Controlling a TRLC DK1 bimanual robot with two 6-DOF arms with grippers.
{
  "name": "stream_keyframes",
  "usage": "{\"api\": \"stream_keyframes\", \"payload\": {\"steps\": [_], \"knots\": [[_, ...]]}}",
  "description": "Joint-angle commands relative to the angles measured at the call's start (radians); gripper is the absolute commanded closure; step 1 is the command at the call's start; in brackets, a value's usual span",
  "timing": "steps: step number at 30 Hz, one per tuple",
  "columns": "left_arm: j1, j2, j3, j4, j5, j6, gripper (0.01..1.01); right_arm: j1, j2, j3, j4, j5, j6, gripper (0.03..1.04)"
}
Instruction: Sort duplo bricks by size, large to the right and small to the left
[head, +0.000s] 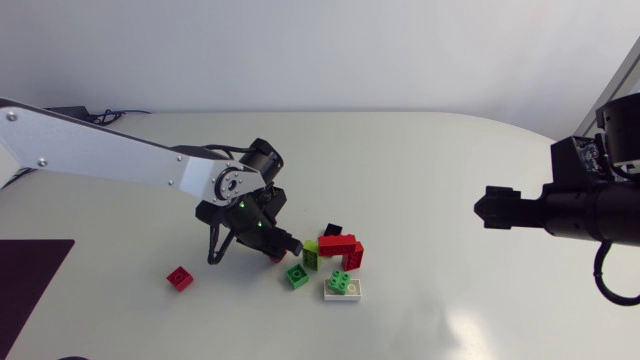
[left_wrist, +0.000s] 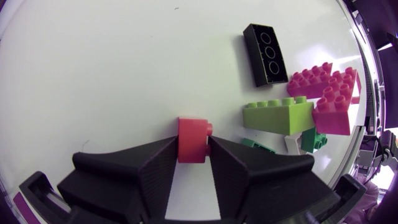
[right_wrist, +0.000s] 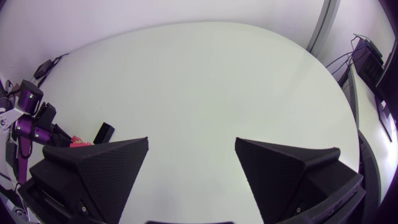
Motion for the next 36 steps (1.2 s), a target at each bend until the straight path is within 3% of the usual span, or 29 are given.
{"api": "stream_keyframes", "payload": {"steps": [1, 9, 16, 22, 28, 29, 30, 32, 33, 36], "knots": [[0.018, -0.050, -0.011, -0.002, -0.001, -0.006, 0.797, 0.011, 0.013, -0.018, -0.007, 0.009, -0.008, 0.06], [0.242, -0.209, -0.069, -0.093, -0.006, 0.107, 0.797, 0.022, 0.019, -0.020, -0.001, 0.009, -0.008, 0.06], [0.406, -0.278, -0.203, -0.083, -0.005, 0.210, 0.797, 0.028, 0.017, -0.020, 0.001, 0.009, -0.008, 0.06], [0.450, -0.301, -0.330, -0.021, -0.001, 0.248, 0.797, 0.030, 0.011, -0.021, -0.002, 0.009, -0.008, 0.06], [0.452, -0.295, -0.356, 0.021, 0.000, 0.252, 0.782, 0.034, 0.013, -0.021, -0.002, 0.009, -0.006, 0.06], [0.452, -0.289, -0.355, 0.024, 0.000, 0.252, 0.730, 0.033, 0.011, -0.021, -0.004, 0.009, -0.006, 0.06], [0.450, -0.287, -0.350, 0.024, 0.000, 0.252, 0.577, 0.033, 0.011, -0.021, -0.005, 0.009, -0.006, 0.06], [0.441, -0.292, -0.341, 0.021, -0.001, 0.255, 0.144, 0.033, 0.010, -0.021, -0.007, 0.009, -0.006, 0.06], [0.435, -0.301, -0.332, 0.021, -0.001, 0.255, 0.051, 0.033, 0.010, -0.021, -0.007, 0.009, -0.006, 0.06], [0.406, -0.338, -0.286, 0.018, 0.000, 0.244, 0.049, 0.034, 0.011, -0.023, -0.004, 0.009, -0.006, 0.06]]}}
